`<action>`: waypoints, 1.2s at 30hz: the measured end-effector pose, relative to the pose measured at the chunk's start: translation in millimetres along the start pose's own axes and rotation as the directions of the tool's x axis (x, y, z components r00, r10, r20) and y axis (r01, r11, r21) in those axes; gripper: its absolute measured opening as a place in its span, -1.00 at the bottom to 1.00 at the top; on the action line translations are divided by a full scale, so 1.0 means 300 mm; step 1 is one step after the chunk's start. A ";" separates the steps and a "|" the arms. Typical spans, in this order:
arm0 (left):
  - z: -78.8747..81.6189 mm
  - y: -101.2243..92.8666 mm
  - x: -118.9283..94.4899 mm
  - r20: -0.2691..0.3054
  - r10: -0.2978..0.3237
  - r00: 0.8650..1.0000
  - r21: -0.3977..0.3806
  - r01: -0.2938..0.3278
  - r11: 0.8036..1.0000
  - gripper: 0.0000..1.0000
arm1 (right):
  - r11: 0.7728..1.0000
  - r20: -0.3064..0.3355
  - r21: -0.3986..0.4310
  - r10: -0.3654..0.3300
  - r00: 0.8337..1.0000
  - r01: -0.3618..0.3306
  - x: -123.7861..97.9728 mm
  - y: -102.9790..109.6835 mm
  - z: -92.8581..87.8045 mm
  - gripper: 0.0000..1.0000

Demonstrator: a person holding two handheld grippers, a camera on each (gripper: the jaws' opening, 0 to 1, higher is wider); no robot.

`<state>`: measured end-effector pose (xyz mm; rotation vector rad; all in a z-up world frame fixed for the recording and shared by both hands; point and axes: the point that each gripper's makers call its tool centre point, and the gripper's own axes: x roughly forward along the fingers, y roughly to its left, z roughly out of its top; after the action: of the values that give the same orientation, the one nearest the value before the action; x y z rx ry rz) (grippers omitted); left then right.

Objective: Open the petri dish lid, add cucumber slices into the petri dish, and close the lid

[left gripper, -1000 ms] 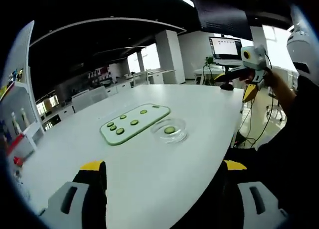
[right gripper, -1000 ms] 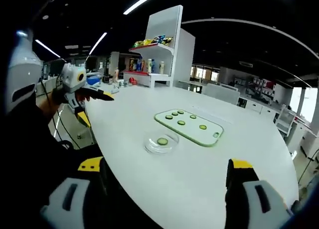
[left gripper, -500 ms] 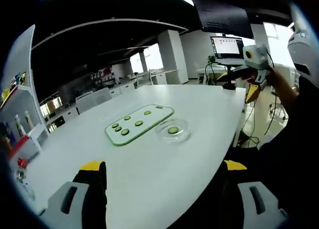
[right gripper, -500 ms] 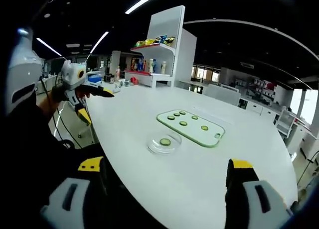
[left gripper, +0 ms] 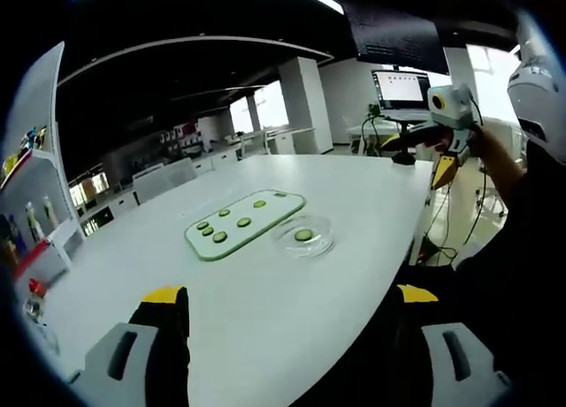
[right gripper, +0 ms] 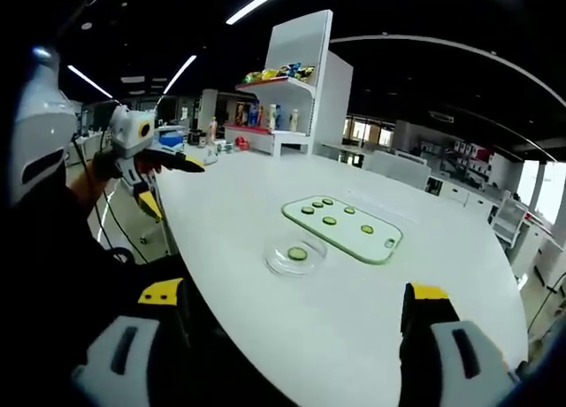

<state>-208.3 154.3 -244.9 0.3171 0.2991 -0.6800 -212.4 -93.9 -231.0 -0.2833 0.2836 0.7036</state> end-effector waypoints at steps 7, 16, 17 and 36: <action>0.006 -0.010 0.000 0.011 -0.015 1.000 -0.009 0.015 1.000 0.90 | 1.000 -0.009 -0.001 0.000 1.000 0.000 -0.006 0.000 -0.009 0.94; 0.009 -0.010 -0.002 0.014 -0.013 1.000 -0.004 0.013 1.000 0.90 | 1.000 -0.015 -0.004 0.005 1.000 -0.005 -0.003 0.005 -0.015 0.94; 0.010 -0.011 -0.003 0.015 -0.014 1.000 -0.003 0.014 1.000 0.90 | 1.000 -0.015 -0.003 0.005 1.000 -0.005 -0.004 0.004 -0.015 0.94; 0.016 -0.014 -0.006 0.020 -0.013 1.000 0.005 0.013 1.000 0.90 | 1.000 -0.018 -0.008 0.010 1.000 -0.010 -0.006 0.013 -0.017 0.94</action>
<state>-211.7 150.6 -240.6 0.3127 0.2810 -0.6964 -217.2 -94.1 -235.8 -0.2963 0.2995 0.7130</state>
